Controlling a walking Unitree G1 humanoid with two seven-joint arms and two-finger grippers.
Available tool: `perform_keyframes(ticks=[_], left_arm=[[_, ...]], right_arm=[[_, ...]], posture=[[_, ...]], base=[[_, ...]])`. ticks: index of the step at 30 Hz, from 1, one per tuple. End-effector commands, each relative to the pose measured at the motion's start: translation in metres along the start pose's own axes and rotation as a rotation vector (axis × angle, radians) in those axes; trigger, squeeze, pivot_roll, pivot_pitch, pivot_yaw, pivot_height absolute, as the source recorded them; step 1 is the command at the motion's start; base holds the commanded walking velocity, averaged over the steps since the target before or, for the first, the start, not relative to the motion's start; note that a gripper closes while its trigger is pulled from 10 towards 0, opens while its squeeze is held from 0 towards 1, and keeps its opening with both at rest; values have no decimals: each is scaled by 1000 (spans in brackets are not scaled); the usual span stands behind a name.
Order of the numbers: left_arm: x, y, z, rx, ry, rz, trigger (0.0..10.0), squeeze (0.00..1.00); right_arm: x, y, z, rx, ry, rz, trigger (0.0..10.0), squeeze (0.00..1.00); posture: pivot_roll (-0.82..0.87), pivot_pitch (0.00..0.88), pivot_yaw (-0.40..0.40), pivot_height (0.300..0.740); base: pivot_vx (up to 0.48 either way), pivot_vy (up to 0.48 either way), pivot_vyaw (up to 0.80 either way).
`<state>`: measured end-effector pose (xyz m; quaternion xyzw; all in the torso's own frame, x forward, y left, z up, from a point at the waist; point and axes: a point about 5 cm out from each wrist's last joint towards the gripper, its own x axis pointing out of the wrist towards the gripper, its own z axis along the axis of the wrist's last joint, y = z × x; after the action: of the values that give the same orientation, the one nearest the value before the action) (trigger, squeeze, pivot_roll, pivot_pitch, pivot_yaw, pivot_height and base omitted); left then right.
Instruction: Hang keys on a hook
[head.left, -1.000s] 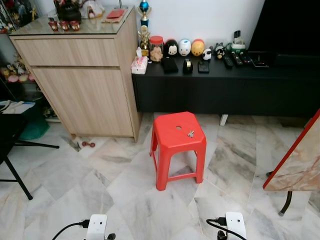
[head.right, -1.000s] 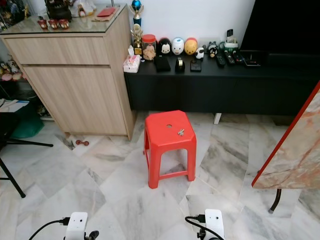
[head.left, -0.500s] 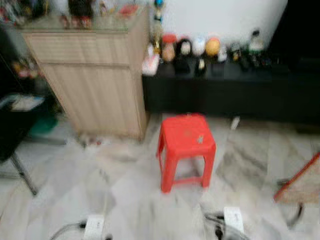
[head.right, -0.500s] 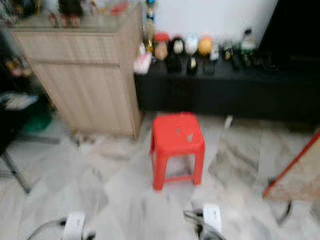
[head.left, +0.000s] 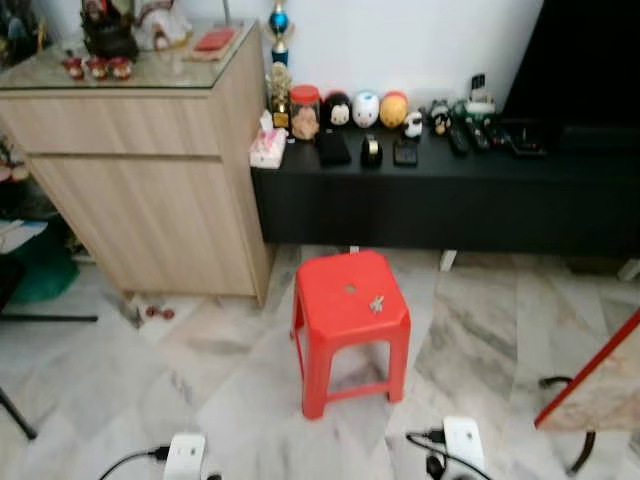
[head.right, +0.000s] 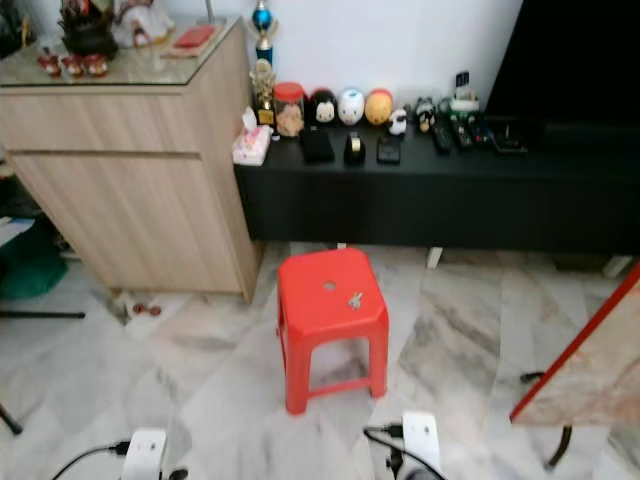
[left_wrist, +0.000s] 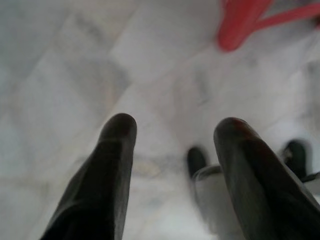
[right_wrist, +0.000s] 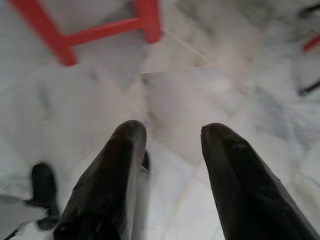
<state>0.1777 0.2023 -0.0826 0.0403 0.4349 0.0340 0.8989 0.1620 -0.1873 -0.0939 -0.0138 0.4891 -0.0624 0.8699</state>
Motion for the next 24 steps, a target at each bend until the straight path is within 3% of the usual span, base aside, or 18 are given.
perform_keyframes(ticks=[1,9,24], left_arm=[[-1,4,-6,7,21,6,10000,0],[-1,3,-6,6,21,5,10000,0],[-2,3,-6,4,22,4,10000,0]], right_arm=[[1,4,10,-7,-42,14,10000,0],[1,5,11,-5,-42,20,10000,0],[1,1,9,17,-38,9,10000,0]], posture=[[-12,0,-9,740],[-10,0,-13,740],[-10,0,-14,740]], base=[[289,0,431],[289,0,609],[290,0,0]])
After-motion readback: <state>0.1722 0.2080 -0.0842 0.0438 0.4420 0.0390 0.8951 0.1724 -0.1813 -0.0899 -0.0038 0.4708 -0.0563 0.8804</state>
